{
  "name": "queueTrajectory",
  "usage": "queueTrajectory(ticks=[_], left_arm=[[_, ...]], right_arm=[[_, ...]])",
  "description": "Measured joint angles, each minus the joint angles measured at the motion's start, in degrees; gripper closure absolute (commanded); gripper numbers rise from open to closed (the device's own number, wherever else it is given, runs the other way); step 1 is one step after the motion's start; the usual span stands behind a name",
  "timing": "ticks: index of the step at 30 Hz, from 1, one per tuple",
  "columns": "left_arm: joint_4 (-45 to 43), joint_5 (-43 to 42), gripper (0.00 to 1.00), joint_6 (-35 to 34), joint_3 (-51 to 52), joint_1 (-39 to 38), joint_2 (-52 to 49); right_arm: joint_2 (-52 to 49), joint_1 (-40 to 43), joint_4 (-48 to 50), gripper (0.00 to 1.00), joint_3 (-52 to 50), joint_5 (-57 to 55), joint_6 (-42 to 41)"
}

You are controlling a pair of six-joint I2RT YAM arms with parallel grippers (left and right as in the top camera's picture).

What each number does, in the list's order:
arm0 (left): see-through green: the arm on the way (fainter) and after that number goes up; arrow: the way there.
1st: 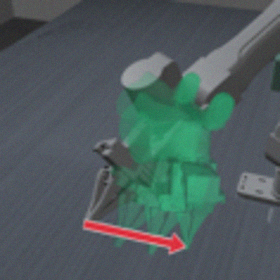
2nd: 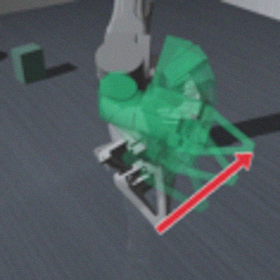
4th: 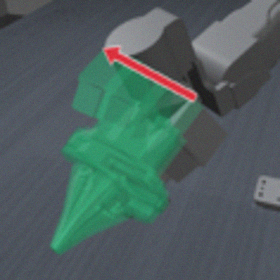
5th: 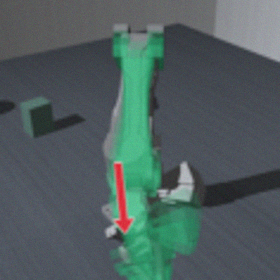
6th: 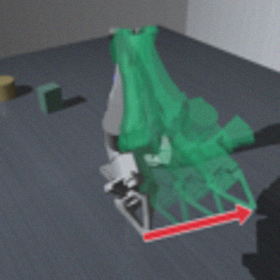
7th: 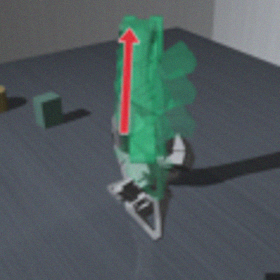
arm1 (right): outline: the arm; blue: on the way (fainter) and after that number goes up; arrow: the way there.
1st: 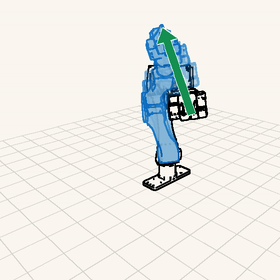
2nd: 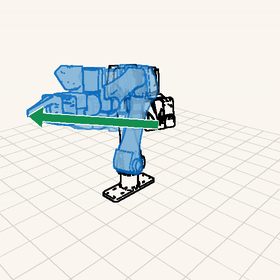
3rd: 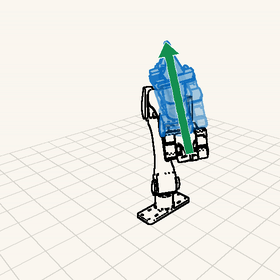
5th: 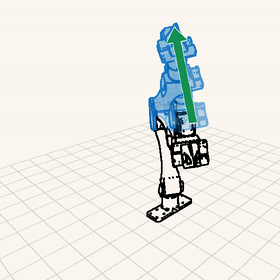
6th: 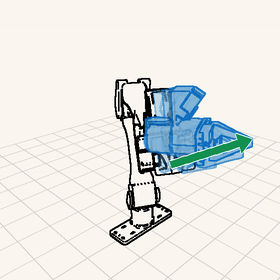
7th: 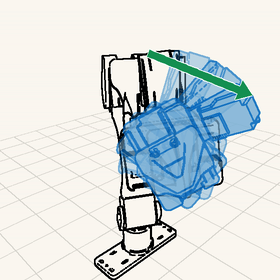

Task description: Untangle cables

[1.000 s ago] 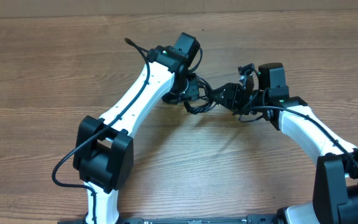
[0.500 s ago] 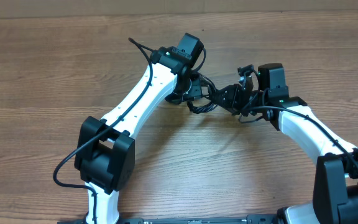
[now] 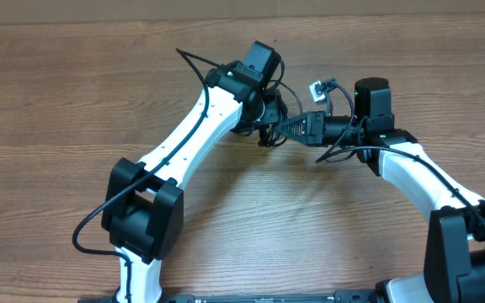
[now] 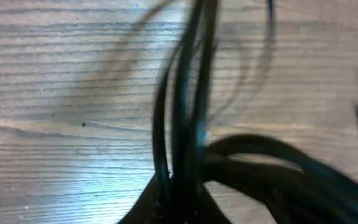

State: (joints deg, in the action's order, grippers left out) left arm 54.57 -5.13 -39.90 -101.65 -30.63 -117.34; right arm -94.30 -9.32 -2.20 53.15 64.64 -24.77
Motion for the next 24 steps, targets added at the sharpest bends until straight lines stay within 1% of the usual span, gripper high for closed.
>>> queueTrajectory(ticks=[3,6,9,11,13,14,15,17,19,20,21,22,24], left_arm=[[-0.2,0.0,0.74,-8.1,0.0,0.9,0.0],[-0.2,-1.2,0.74,-12.3,0.0,2.3,0.0],[-0.1,-3.6,0.7,-14.4,0.0,4.0,0.0],[-0.2,-4.4,0.69,-15.0,0.0,4.8,0.0],[-0.7,-5.0,0.65,-15.7,0.0,6.5,0.0],[-0.7,-5.4,0.65,-15.9,0.0,7.8,0.0],[-1.1,-5.2,0.66,-16.0,0.0,8.7,0.0],[-1.7,-5.2,0.73,-16.6,0.0,11.1,0.0],[-1.7,-5.2,0.84,-17.2,0.0,13.3,0.0],[-1.7,-5.5,0.86,-17.3,0.0,14.2,0.0],[-1.7,-6.5,0.87,-17.4,0.0,15.3,0.0],[-1.7,-8.2,0.83,-17.4,0.0,16.2,0.0],[-1.7,-9.3,0.68,-17.4,0.0,16.5,0.0]], right_arm=[[-0.1,0.0,0.0,0.96,0.0,1.6,1.6],[-0.1,0.0,0.2,0.96,0.0,2.0,2.7],[-0.1,0.0,0.5,0.96,0.0,2.0,3.4],[-0.1,0.0,0.3,0.96,0.0,2.3,3.5],[-0.1,-0.2,-0.5,0.96,0.0,2.5,3.7],[-0.1,-0.2,-0.9,0.96,0.0,2.6,3.6],[-0.1,-0.2,-1.4,0.96,0.0,3.0,3.7],[-0.1,-0.2,-2.0,0.96,0.0,3.1,3.8],[-0.1,-0.3,-2.6,0.96,0.0,2.8,3.8],[-0.1,-0.4,-3.0,0.96,0.0,2.5,3.8],[-0.1,-0.5,-3.5,0.93,0.0,1.9,3.8],[-0.1,-0.5,-3.6,0.89,0.0,1.5,3.8],[-0.1,-0.5,-4.4,0.81,0.0,0.2,3.7]])
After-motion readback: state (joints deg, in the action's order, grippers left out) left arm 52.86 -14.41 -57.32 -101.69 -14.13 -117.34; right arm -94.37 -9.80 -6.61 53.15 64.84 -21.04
